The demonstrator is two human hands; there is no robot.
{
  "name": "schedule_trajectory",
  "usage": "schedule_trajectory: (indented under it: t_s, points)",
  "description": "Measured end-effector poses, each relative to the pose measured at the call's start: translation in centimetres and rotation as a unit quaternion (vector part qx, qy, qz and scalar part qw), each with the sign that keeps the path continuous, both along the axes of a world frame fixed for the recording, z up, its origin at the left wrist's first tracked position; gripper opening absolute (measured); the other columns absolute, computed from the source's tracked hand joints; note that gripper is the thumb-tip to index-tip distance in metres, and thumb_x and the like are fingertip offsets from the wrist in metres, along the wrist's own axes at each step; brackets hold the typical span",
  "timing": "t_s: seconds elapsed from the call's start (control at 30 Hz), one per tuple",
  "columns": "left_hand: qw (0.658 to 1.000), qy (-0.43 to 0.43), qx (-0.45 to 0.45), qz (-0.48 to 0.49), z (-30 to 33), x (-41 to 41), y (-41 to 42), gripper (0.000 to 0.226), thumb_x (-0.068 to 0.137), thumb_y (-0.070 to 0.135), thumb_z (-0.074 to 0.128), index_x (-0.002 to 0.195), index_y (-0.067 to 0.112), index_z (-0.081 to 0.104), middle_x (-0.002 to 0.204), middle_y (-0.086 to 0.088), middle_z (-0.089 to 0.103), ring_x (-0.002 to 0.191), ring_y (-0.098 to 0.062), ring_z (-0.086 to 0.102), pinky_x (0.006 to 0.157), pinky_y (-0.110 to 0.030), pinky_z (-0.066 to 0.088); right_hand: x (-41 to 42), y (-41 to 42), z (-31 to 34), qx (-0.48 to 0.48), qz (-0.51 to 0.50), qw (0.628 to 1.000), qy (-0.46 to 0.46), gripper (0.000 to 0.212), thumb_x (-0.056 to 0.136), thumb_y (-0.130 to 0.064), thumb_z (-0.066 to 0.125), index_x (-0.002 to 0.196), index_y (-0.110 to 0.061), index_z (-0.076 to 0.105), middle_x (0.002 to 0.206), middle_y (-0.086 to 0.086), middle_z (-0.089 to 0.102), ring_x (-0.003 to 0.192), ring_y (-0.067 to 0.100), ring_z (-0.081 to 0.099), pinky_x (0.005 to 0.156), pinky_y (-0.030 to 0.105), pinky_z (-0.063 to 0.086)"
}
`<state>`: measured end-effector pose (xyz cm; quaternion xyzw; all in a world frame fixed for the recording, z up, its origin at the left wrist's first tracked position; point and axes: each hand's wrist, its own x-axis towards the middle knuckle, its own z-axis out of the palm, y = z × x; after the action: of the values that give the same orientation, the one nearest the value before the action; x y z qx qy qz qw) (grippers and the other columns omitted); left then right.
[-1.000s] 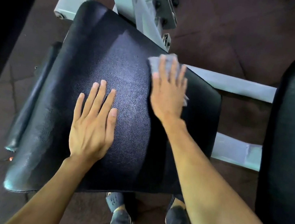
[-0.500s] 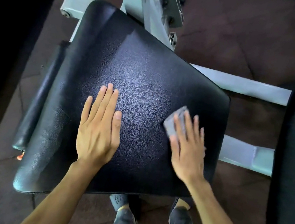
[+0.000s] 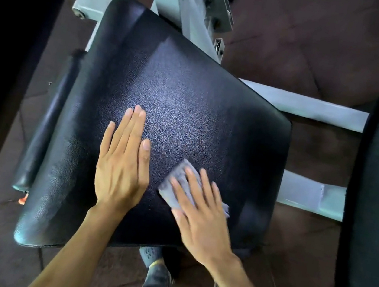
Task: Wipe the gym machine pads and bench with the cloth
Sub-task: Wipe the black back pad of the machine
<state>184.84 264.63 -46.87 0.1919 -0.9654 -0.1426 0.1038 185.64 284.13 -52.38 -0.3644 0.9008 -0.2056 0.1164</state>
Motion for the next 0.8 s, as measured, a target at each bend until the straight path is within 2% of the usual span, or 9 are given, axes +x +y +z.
schedule_trajectory:
  t_s: [0.13, 0.27, 0.33, 0.43, 0.5, 0.57, 0.63, 0.7, 0.8]
  points:
    - [1.0, -0.003, -0.015, -0.004, -0.1, 0.0, 0.1, 0.052, 0.104, 0.029, 0.02, 0.149, 0.008, 0.035, 0.157, -0.005, 0.034, 0.148, -0.015, 0.025, 0.122, -0.043, 0.019, -5.0, 3.5, -1.9, 0.022, -0.059, 0.998, -0.025, 0.054, 0.102, -0.042, 0.02, 0.154, -0.031, 0.012, 0.164, 0.0, 0.011, 0.151, 0.028, 0.009, 0.116, 0.053, 0.023]
    - [0.999, -0.016, -0.032, -0.008, -0.2, 0.0, 0.1, 0.053, 0.104, 0.032, 0.017, 0.149, 0.009, 0.033, 0.158, -0.005, 0.032, 0.148, -0.016, 0.025, 0.122, -0.043, 0.019, -13.6, -3.6, -0.7, 0.007, -0.281, 0.959, -0.041, 0.054, 0.102, -0.043, 0.015, 0.155, -0.03, 0.011, 0.165, 0.001, 0.007, 0.151, 0.028, 0.004, 0.121, 0.052, 0.014]
    - [0.999, -0.017, -0.031, -0.009, -0.3, 0.0, 0.0, 0.054, 0.104, 0.033, 0.016, 0.15, 0.008, 0.031, 0.158, -0.005, 0.031, 0.149, -0.016, 0.024, 0.122, -0.043, 0.018, -15.2, -7.8, 0.3, -0.015, -0.335, 0.939, -0.076, 0.055, 0.102, -0.044, 0.017, 0.154, -0.031, 0.01, 0.165, 0.002, 0.005, 0.151, 0.029, 0.002, 0.121, 0.053, 0.011]
    - [1.0, -0.013, -0.002, -0.004, -0.1, 0.1, 0.0, 0.055, 0.104, 0.034, 0.015, 0.151, 0.009, 0.028, 0.158, -0.004, 0.032, 0.148, -0.014, 0.024, 0.123, -0.041, 0.016, -11.7, -11.5, 3.0, -0.069, -0.271, 0.955, -0.103, 0.056, 0.101, -0.045, 0.012, 0.155, -0.03, 0.009, 0.165, 0.002, 0.0, 0.151, 0.029, -0.004, 0.122, 0.051, 0.004]
    - [1.0, -0.004, 0.03, 0.0, 0.2, 0.0, 0.0, 0.057, 0.103, 0.035, 0.016, 0.151, 0.008, 0.027, 0.158, -0.004, 0.032, 0.148, -0.013, 0.024, 0.123, -0.035, 0.011, -7.9, -12.1, 4.5, -0.142, -0.191, 0.955, -0.177, 0.054, 0.102, -0.044, 0.01, 0.154, -0.032, 0.009, 0.164, -0.004, -0.006, 0.151, 0.021, -0.012, 0.122, 0.044, -0.006]
    - [0.997, 0.004, 0.076, 0.004, 0.7, 0.1, 0.0, 0.058, 0.102, 0.036, 0.02, 0.152, 0.008, 0.025, 0.159, -0.004, 0.03, 0.149, -0.012, 0.021, 0.123, -0.03, 0.007, -6.1, -10.8, 5.6, -0.245, -0.195, 0.91, -0.271, 0.05, 0.104, -0.041, 0.019, 0.153, -0.033, 0.015, 0.164, -0.008, -0.001, 0.15, 0.009, -0.01, 0.123, 0.039, -0.007]
    - [0.997, 0.002, 0.082, 0.016, 1.2, 0.4, 0.8, 0.057, 0.102, 0.036, 0.025, 0.153, 0.011, 0.025, 0.162, -0.005, 0.022, 0.15, -0.014, 0.016, 0.123, -0.033, 0.007, -6.9, -8.4, 5.3, -0.302, -0.264, 0.871, -0.283, 0.048, 0.105, -0.037, 0.028, 0.152, -0.032, 0.025, 0.163, -0.008, 0.009, 0.15, 0.004, -0.003, 0.124, 0.038, -0.001]
    - [1.0, -0.02, 0.018, 0.012, 1.1, 0.4, 2.6, 0.056, 0.101, 0.034, 0.03, 0.152, 0.011, 0.027, 0.163, -0.009, 0.018, 0.152, -0.021, 0.013, 0.123, -0.04, 0.01, -9.0, -5.2, 3.5, -0.255, -0.295, 0.898, -0.205, 0.048, 0.104, -0.037, 0.03, 0.151, -0.031, 0.029, 0.163, -0.003, 0.013, 0.151, 0.011, 0.0, 0.123, 0.043, 0.002]
    - [0.993, -0.088, -0.068, -0.024, -0.4, -1.7, 5.0, 0.056, 0.102, 0.034, 0.029, 0.153, 0.011, 0.024, 0.163, -0.013, 0.013, 0.152, -0.026, 0.007, 0.123, -0.045, 0.007, -11.2, -0.9, 0.0, -0.078, -0.233, 0.964, -0.103, 0.056, 0.101, -0.048, 0.022, 0.154, -0.03, 0.019, 0.165, 0.005, 0.004, 0.152, 0.025, -0.003, 0.121, 0.054, 0.007]
